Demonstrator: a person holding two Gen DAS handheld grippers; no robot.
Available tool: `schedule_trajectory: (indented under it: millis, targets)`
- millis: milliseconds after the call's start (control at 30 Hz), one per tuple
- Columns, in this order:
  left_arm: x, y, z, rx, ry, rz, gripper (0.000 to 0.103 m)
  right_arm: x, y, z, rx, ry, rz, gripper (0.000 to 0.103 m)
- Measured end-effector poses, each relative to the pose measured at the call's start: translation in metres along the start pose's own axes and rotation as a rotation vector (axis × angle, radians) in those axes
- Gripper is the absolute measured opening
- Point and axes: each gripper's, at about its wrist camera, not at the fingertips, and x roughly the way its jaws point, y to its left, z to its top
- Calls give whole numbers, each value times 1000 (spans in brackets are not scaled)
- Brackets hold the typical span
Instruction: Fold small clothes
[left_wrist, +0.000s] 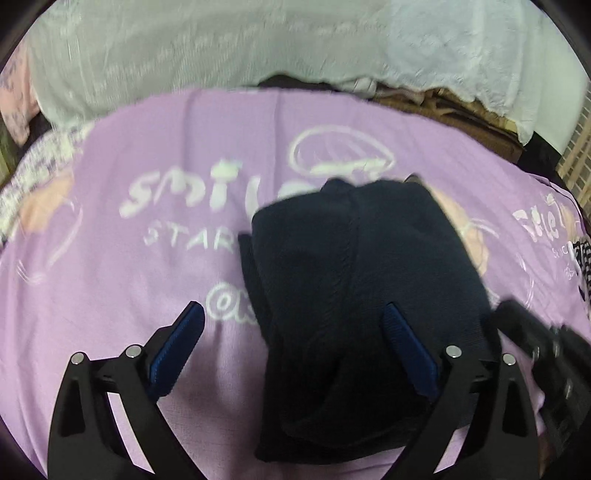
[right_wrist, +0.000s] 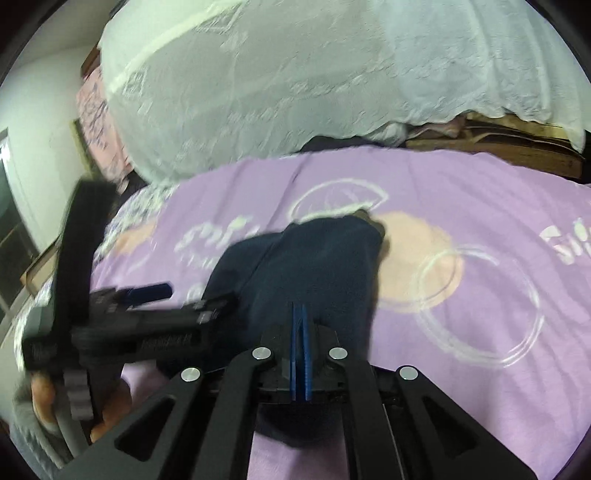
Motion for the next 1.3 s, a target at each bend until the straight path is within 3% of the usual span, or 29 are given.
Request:
schedule_trajectory:
  millis: [100, 200, 367, 533, 567, 633, 667, 900, 1300]
  targets:
    - [0, -10, 2, 27, -20, 31, 95, 14, -5, 15, 41, 37, -3, 5]
    - [14, -13, 1, 53, 11, 71, 95, 41, -4, 19, 38, 101, -35, 5]
    - [15, -16, -3, 86, 3, 112, 96, 42, 3, 8, -24, 69, -65, 4]
    - [11, -20, -2, 100, -18, 123, 96, 20, -10, -2, 28, 1, 0, 7]
    - [10, -20, -2, 99, -22, 121, 96, 16, -12, -4, 32, -11, 1, 13]
    - [5, -21, -1, 100, -35, 123, 96, 5, -18, -9, 55, -45, -17, 67]
    - [2, -21, -1, 102, -48, 122, 96, 0, -23, -12, 77, -73, -27, 71]
    - [-12, -26, 2, 115, -108, 121, 96, 9, -40, -18, 148, -36, -5, 71]
    - [-14, -27, 2, 119, -119, 116, 96, 14, -43, -21, 174, -22, 15, 71]
